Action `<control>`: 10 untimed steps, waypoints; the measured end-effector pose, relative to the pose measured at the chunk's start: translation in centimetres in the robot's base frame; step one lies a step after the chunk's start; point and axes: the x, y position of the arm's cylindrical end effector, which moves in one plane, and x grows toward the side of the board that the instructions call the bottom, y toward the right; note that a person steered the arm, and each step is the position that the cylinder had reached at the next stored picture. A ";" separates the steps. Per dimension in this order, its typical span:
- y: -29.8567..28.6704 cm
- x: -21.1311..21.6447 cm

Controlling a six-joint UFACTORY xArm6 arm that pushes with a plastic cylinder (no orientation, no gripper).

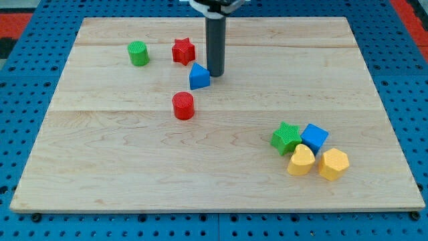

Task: Move red star on top left of blue triangle

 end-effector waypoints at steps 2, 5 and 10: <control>0.3 -7.9; -4.3 -2.0; -9.3 -3.3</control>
